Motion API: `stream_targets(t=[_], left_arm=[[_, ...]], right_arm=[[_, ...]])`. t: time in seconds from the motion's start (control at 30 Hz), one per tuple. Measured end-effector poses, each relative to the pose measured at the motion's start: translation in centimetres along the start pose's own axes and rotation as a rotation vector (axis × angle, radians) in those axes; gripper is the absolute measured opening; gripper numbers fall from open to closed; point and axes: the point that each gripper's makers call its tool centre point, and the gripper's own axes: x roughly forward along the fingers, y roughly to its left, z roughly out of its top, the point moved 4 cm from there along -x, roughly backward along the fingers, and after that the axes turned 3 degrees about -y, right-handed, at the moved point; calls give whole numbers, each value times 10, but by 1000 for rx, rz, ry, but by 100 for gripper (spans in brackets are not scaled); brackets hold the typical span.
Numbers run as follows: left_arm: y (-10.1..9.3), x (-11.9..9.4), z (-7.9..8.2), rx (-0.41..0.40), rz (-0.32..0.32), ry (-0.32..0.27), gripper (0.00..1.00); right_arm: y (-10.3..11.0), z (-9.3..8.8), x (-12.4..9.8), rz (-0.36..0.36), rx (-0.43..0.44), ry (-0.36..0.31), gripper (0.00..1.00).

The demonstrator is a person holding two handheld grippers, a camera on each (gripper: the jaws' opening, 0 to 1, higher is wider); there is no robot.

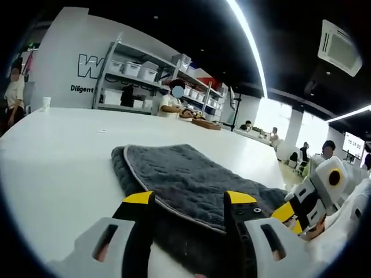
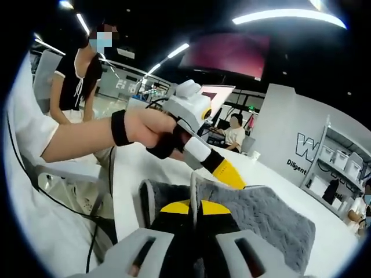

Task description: Open the folded towel by lifting each exposed corner and separating the folded layers until the towel lies flat within the target outline without major curled edges

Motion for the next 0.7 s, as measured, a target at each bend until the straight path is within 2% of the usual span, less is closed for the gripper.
stream_targets(t=[0.33, 0.5, 0.57, 0.7], left_arm=[[5, 6, -14, -5, 27, 51, 45], [6, 11, -17, -14, 21, 71, 45], [15, 13, -17, -11, 37, 84, 45], [17, 17, -17, -19, 32, 94, 44]], right_arm=[[1, 2, -3, -2, -9, -3, 0], [4, 2, -1, 4, -13, 1, 0], [4, 3, -1, 5, -16, 1, 0], [3, 3, -3, 3, -18, -1, 0]])
